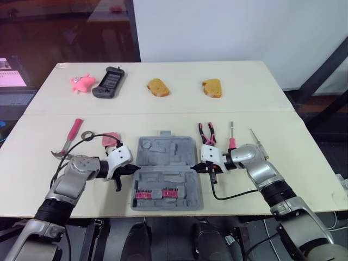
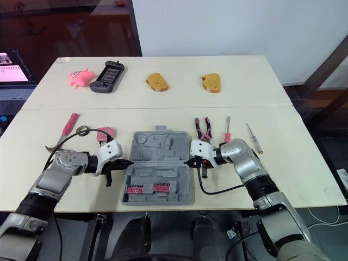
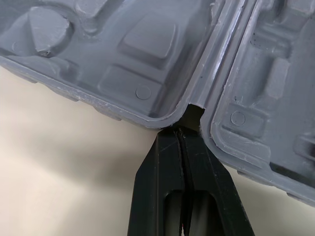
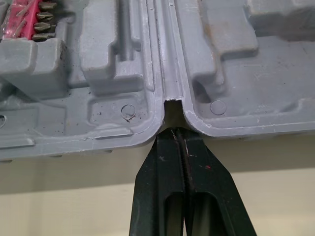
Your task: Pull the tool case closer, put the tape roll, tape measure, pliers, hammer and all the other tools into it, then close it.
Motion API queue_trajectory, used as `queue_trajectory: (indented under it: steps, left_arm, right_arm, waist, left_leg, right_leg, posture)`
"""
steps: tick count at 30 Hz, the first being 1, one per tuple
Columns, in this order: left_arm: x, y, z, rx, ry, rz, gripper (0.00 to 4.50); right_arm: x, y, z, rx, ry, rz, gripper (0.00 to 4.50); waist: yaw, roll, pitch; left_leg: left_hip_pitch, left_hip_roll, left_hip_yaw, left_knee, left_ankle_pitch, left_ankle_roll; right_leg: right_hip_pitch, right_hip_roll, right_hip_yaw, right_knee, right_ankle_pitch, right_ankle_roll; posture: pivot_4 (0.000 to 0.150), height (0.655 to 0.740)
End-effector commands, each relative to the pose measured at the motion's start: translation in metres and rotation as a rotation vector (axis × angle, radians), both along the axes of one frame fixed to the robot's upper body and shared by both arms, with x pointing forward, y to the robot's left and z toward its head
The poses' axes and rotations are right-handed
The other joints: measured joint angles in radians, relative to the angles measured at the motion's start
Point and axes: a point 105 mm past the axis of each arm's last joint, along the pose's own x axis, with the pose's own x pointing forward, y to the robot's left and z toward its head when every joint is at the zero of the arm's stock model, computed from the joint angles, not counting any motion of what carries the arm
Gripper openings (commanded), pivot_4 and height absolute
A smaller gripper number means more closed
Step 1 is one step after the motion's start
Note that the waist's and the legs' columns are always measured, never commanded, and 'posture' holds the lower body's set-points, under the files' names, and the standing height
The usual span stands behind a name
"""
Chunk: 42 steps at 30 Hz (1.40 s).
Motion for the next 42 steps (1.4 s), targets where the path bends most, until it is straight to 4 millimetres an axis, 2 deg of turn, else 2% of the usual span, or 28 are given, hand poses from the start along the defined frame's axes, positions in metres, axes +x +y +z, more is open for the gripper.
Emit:
queue_trajectory:
  steps: [1, 6, 13, 22, 37, 42]
  left_arm:
    - [-0.009, 0.003, 0.009, -0.032, -0.011, 0.003, 0.00]
    - [-0.020, 0.008, 0.005, -0.038, 0.016, 0.022, 0.00]
    - [-0.024, 0.001, 0.003, -0.055, 0.029, 0.018, 0.00]
    - [-0.044, 0.000, -0.005, -0.061, 0.078, 0.008, 0.00]
    - [-0.057, 0.001, -0.007, -0.062, 0.097, 0.026, 0.00]
    - [-0.055, 0.001, -0.007, -0.060, 0.096, 0.031, 0.00]
  right_arm:
    - [-0.011, 0.016, 0.004, 0.029, -0.002, 0.058, 0.06]
    - [-0.021, 0.014, -0.001, 0.024, 0.020, 0.056, 0.06]
    - [-0.028, 0.018, -0.002, 0.033, 0.034, 0.053, 0.06]
    - [-0.043, 0.019, -0.007, 0.020, 0.068, 0.069, 0.06]
    - [-0.052, 0.019, -0.013, 0.019, 0.102, 0.062, 0.06]
    - [-0.054, 0.020, -0.015, 0.018, 0.110, 0.053, 0.06]
  waist:
    - [-0.002, 0.000, 0.000]
    - [0.001, 0.000, 0.000]
    - [0.002, 0.000, 0.000]
    - [0.002, 0.000, 0.000]
    - [0.002, 0.000, 0.000]
    - [0.002, 0.000, 0.000]
  left_leg:
    - [0.000, 0.000, 0.000, 0.000, 0.000, 0.000]
    - [0.000, 0.000, 0.000, 0.000, 0.000, 0.000]
    - [0.000, 0.000, 0.000, 0.000, 0.000, 0.000]
    - [0.000, 0.000, 0.000, -0.001, 0.000, 0.000]
    - [0.000, 0.000, 0.000, -0.001, 0.000, 0.000]
    - [0.000, 0.000, 0.000, 0.000, 0.000, 0.000]
  right_leg:
    - [0.000, 0.000, 0.000, 0.000, 0.000, 0.000]
    - [0.000, 0.000, 0.000, 0.000, 0.000, 0.000]
    - [0.000, 0.000, 0.000, 0.000, 0.000, 0.000]
    - [0.000, 0.000, 0.000, -0.001, 0.000, -0.001]
    - [0.000, 0.000, 0.000, -0.002, -0.002, -0.004]
    - [0.000, 0.000, 0.000, -0.002, -0.002, -0.004]
  posture:
    - [0.150, 0.7207]
    - [0.150, 0.7207]
    - [0.150, 0.7207]
    - [0.150, 0.7207]
    - [0.150, 0.7207]
    - [0.150, 0.7207]
